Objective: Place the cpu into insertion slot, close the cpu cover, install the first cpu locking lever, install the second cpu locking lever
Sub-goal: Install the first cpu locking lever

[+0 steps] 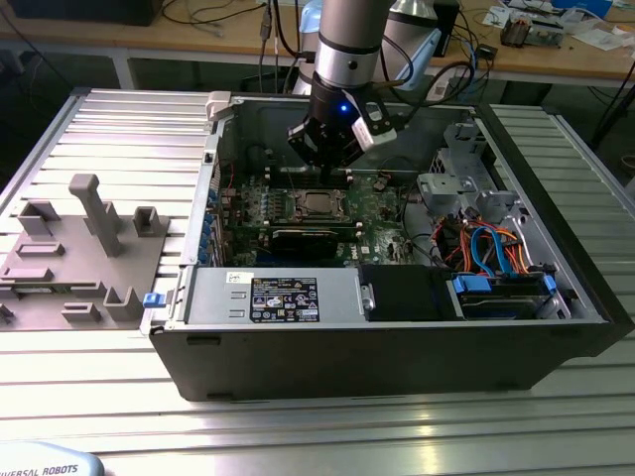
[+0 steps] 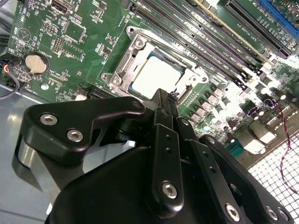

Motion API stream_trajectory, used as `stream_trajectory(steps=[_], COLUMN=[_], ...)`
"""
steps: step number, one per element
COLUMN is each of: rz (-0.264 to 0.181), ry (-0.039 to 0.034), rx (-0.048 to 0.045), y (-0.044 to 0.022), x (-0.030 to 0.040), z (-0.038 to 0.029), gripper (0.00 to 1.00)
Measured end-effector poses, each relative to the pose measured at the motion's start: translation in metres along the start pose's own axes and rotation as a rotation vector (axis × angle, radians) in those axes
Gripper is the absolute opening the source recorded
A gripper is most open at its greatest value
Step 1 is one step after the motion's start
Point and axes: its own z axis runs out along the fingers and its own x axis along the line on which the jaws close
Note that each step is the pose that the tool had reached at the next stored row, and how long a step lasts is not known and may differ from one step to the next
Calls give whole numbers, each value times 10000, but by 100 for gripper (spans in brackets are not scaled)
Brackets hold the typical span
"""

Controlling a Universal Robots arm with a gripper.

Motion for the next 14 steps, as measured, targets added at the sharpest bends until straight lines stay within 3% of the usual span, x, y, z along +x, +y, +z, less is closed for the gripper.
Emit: stream_trajectory(steps=[14], rz=[-424], ry=[5], rx=[24], y=[0], x=[0], z=[0], gripper=[11])
